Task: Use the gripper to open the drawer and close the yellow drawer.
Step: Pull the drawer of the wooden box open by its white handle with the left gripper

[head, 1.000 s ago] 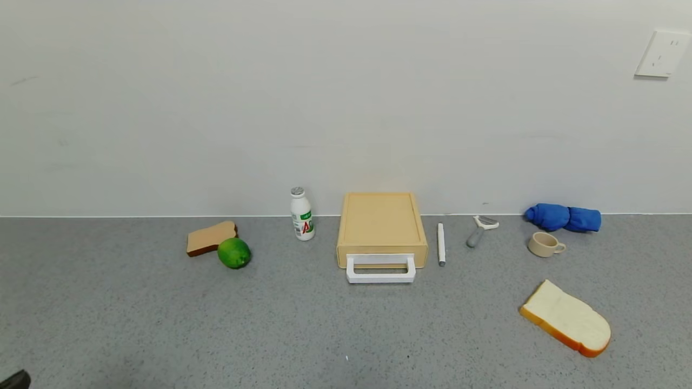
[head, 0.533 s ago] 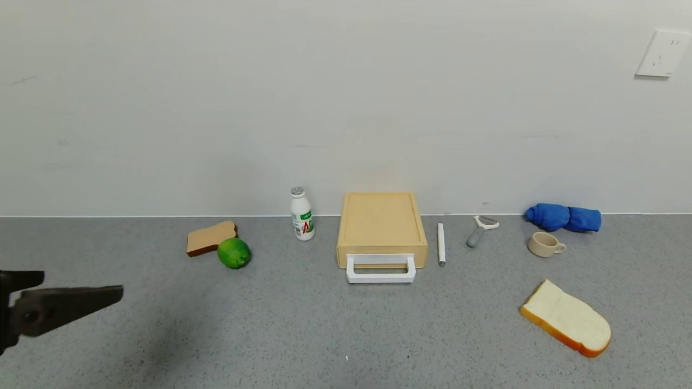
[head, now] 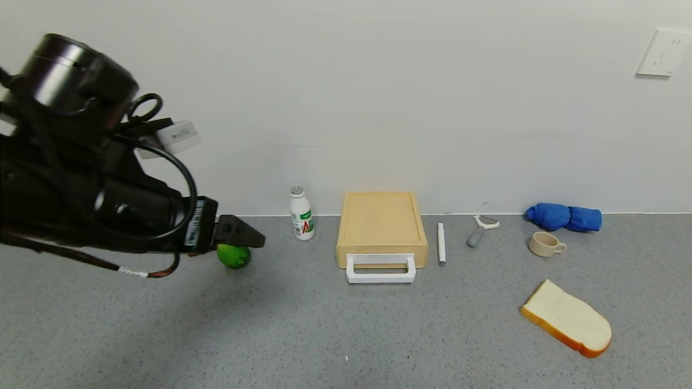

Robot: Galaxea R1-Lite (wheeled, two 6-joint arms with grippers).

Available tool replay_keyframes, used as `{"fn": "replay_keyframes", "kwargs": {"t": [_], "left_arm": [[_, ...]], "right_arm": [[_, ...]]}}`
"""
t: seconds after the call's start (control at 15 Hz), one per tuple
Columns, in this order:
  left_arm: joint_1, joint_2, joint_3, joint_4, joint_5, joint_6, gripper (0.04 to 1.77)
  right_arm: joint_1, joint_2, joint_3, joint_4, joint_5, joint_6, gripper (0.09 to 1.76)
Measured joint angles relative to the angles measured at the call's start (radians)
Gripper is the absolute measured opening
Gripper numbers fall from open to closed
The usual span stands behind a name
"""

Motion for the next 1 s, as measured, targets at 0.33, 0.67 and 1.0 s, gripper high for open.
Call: {"fn": "replay_keyframes", "kwargs": {"t": [0.33,0.67,1.0], "left_arm": [[-0.091,0.192,-0.136,0.001,0.036,-0.093,1.72],[-0.164,0.353,-0.294,0.061,0.072,-0.180,1.72],[-0.228,0.478,-0.420,0.115,0.090,-0.223,1.72]], "right_arm": [[0.000,0.000,0.000,0.000,0.000,0.000,1.70],[0.000,0.000,0.000,0.000,0.000,0.000,1.70],[0.000,0.000,0.000,0.000,0.000,0.000,1.70]]}}
